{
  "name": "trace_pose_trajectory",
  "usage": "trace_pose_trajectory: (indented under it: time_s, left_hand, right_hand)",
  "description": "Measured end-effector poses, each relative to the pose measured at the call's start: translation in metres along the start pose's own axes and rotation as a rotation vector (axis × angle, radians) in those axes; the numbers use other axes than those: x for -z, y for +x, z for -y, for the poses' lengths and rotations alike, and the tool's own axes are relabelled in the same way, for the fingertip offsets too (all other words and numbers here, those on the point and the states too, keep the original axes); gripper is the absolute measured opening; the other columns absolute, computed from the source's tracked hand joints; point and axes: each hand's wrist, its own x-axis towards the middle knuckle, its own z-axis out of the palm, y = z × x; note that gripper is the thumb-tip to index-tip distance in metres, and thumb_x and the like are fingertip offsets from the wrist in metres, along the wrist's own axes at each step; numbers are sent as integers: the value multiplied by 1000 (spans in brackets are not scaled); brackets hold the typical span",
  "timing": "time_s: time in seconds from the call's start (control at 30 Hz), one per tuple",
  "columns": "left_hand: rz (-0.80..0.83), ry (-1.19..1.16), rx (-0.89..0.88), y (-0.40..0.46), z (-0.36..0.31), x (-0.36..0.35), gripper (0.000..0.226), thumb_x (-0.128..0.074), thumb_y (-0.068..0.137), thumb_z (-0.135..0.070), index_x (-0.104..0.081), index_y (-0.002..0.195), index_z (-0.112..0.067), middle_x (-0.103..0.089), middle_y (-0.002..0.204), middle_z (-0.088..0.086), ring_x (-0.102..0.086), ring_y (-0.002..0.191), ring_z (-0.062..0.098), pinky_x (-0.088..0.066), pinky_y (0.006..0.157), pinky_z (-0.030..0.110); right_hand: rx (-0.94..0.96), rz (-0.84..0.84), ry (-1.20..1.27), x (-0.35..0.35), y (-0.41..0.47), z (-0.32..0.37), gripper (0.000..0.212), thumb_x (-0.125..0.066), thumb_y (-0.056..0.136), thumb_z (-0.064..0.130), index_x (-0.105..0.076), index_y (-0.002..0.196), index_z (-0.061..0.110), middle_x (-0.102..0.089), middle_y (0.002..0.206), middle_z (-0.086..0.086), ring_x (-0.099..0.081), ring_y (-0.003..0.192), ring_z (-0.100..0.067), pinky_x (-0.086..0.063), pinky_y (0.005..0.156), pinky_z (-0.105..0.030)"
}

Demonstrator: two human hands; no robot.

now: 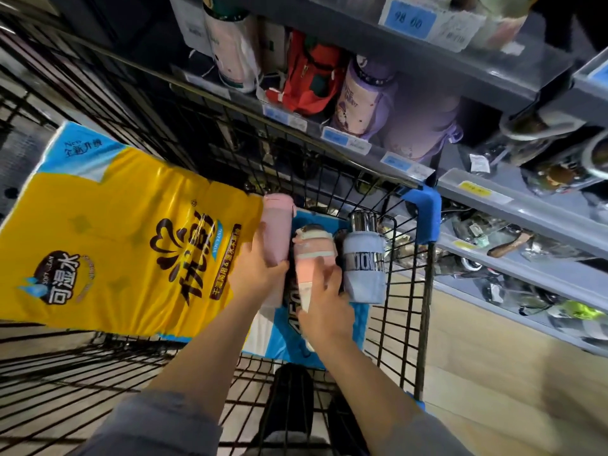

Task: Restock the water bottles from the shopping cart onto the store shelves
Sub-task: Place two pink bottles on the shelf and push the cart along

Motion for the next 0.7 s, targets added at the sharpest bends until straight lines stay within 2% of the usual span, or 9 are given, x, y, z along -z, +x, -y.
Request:
trace_pose_trajectory:
  time_s: [0.1, 0.23, 0.33, 0.43, 0.5, 0.6, 0.7]
  left_hand:
    - [-64, 125, -59, -13, 28, 13, 87, -62, 82, -49, -6, 148, -38, -41, 137, 7, -45, 119, 31, -51, 81, 43]
    - [-113, 240, -34, -30, 61, 29, 85, -60, 83, -51, -9, 149, -34, -41, 135, 8, -47, 113, 32, -48, 70, 39]
    - [-141, 261, -46, -42, 73, 27, 85, -61, 81, -50, -15, 149, -29, -48, 124, 14, -52, 99, 34, -45, 64, 38]
    - [-176, 281, -73, -46, 81, 19, 86, -63, 77, -50, -20, 148, -28, -52, 119, 15, -54, 94, 33, -46, 65, 39]
    - [-206, 286, -87, -45, 82, 19, 81, -57, 79, -55, -22, 148, -28, -52, 120, 14, -54, 95, 34, -46, 66, 39]
    - [-230, 298, -95, -43, 83, 21, 78, -45, 80, -64, -26, 147, -27, -52, 119, 15, -55, 95, 35, -49, 66, 39]
    - [-230, 315, -89, -45, 83, 19, 78, -49, 84, -64, -21, 147, -29, -53, 119, 16, -54, 96, 34, -49, 67, 40]
  right_hand:
    - [1, 1, -8, 1, -1, 0, 98, -65, 85, 33, 9, 149, 26, -6, 153, -13, -46, 116, -37, -51, 80, -39]
    - [-12, 10, -6, 5, -1, 2, 99, -68, 82, 29, 5, 148, 26, -9, 151, -12, -46, 116, -35, -50, 79, -38]
    - [-35, -11, 17, 5, -1, 6, 102, -71, 79, 29, 5, 147, 28, -12, 149, -10, -42, 118, -35, -52, 78, -39]
    - [-64, -26, 31, 4, 0, 9, 112, -73, 77, 34, 13, 148, 32, -13, 148, -10, -34, 124, -34, -52, 81, -40]
    - [-67, -27, 27, 6, 3, 12, 112, -71, 78, 43, 16, 148, 32, -14, 147, -12, -32, 125, -35, -51, 82, -41]
    - [-71, -25, -22, 10, 9, 17, 109, -64, 80, 58, 16, 149, 30, -20, 142, -16, -40, 117, -35, -48, 80, -37]
    - [-59, -45, -106, 13, 17, 20, 107, -63, 81, 56, 15, 150, 27, -27, 140, -19, -51, 106, -33, -46, 78, -33]
